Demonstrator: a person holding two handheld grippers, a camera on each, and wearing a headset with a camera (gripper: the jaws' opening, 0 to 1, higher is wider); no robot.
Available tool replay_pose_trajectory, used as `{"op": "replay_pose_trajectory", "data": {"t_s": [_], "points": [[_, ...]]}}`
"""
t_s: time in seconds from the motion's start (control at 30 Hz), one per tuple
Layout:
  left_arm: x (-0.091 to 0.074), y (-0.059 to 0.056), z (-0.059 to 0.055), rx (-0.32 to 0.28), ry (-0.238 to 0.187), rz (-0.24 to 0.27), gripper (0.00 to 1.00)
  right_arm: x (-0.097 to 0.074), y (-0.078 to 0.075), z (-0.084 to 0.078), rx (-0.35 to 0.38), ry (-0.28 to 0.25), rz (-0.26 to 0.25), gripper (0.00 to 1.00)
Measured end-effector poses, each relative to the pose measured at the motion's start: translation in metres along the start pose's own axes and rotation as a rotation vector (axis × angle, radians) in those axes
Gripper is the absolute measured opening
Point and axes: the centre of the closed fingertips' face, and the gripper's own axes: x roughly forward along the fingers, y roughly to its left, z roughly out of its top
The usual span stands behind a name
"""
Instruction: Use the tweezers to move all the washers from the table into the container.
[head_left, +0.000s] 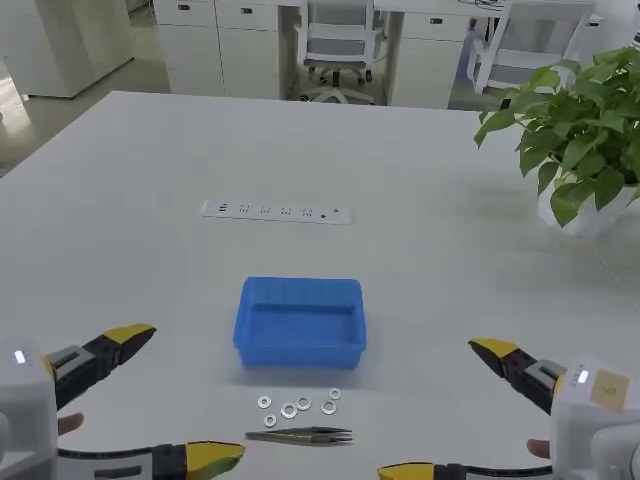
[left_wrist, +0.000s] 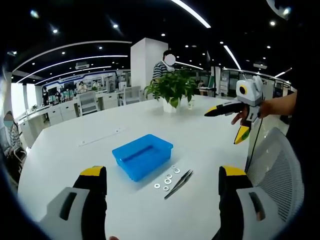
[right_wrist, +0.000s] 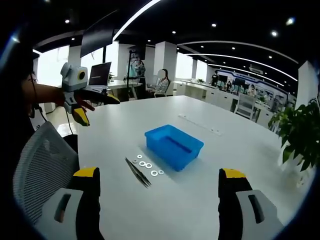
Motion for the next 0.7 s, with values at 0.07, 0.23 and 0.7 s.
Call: {"op": "replay_pose_trajectory", "data": {"t_s": [0.07, 0.23, 0.7], "points": [[0.0, -0.001, 0.001, 0.0, -0.001, -0.001, 0.99, 0.0, 0.0, 0.0, -0.001, 0.0, 0.001, 1.0], [0.0, -0.001, 0.002, -0.002, -0.003, 0.001, 0.99, 0.0, 0.0, 0.0, -0.004, 0.002, 0.001, 1.0], [0.0, 0.008, 0.0, 0.027, 0.012, -0.015, 0.99, -0.001, -0.003, 0.005, -0.055, 0.008, 0.013, 0.98]]}}
